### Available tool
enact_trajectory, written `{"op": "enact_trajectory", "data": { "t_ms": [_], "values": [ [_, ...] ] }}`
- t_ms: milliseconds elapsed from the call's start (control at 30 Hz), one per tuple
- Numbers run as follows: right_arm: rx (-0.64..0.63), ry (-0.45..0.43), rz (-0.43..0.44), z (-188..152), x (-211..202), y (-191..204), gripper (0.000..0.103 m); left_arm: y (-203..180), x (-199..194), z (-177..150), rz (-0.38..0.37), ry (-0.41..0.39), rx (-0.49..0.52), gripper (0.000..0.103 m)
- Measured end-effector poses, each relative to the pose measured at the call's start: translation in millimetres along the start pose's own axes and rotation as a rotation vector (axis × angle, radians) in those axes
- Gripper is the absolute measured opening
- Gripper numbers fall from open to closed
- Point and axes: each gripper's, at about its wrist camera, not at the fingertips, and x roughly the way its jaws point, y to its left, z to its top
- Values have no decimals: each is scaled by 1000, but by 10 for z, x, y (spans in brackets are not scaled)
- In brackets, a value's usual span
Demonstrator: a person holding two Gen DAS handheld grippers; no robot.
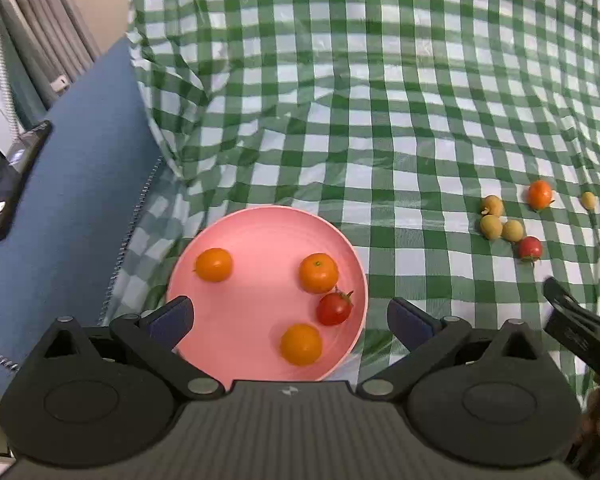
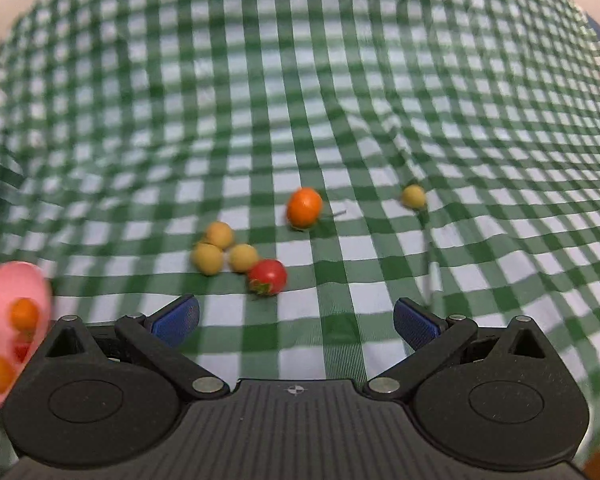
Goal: Organize fruits
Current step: 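Reach the right tool to a red cherry tomato and grasp it, then grasp a small yellow cherry tomato with the left tool while the right tool holds the red tomato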
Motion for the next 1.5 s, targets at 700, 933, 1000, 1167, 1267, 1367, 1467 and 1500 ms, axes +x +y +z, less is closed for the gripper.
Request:
{"op": "enact_trajectory", "data": {
  "t_ms": [700,933,1000,1167,1267,1367,1467,1500],
  "values": [
    [-1,-24,-136,87,854,-297,32,-1473,1304,765,-260,132,31,103],
    [24,-29,-148,84,863,-334,32,-1555,1656,806,-327,224,-101,103],
    [23,-30,-148,70,850,-315,32,-1498,1697,822,-347,252,-133,102],
    [18,-29,-145,83,876,-325,36,-1422,1663,818,-355,250,-150,91],
    [43,-33,-157,108,914,-351,36,-1309,1654,795,-371,242,-201,85],
    [36,-36,-159,99,905,-320,39,-1303,1618,797,-344,235,-214,86],
    [12,-38,-149,122,904,-313,45,-1475,1585,806,-296,236,-173,89],
    [4,-39,-145,131,910,-324,45,-1546,1572,804,-284,237,-152,89]
  ]
}}
